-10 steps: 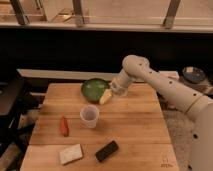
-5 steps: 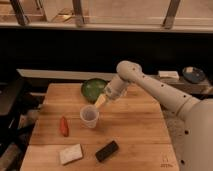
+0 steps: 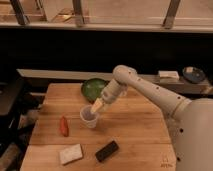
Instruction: Place the ceramic cup in the ceramic bowl
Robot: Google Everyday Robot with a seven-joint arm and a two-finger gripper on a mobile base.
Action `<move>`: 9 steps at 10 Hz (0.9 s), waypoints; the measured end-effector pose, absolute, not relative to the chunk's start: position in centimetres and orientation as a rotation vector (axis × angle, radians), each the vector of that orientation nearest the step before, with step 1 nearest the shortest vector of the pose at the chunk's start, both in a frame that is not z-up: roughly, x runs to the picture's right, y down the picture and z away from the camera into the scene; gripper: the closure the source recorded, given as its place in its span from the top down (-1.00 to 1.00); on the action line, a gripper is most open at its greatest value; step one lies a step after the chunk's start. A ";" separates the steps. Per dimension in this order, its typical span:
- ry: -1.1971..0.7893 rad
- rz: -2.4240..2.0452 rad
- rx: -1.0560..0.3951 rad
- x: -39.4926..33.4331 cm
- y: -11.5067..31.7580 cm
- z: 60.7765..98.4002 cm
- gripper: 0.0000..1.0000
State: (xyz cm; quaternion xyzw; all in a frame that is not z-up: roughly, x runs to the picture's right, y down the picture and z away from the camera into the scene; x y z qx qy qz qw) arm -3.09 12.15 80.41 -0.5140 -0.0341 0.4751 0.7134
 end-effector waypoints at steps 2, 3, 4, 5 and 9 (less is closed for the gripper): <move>-0.059 1.036 -1.132 -3.2 12.6 80.9 -0.46; -0.055 1.031 -1.129 -3.2 12.6 80.9 -0.64; -0.054 1.032 -1.125 -3.1 12.4 80.9 -0.83; -0.060 1.041 -1.139 -3.2 11.9 80.5 -0.98; -0.132 1.117 -1.158 -2.6 6.3 78.6 -1.00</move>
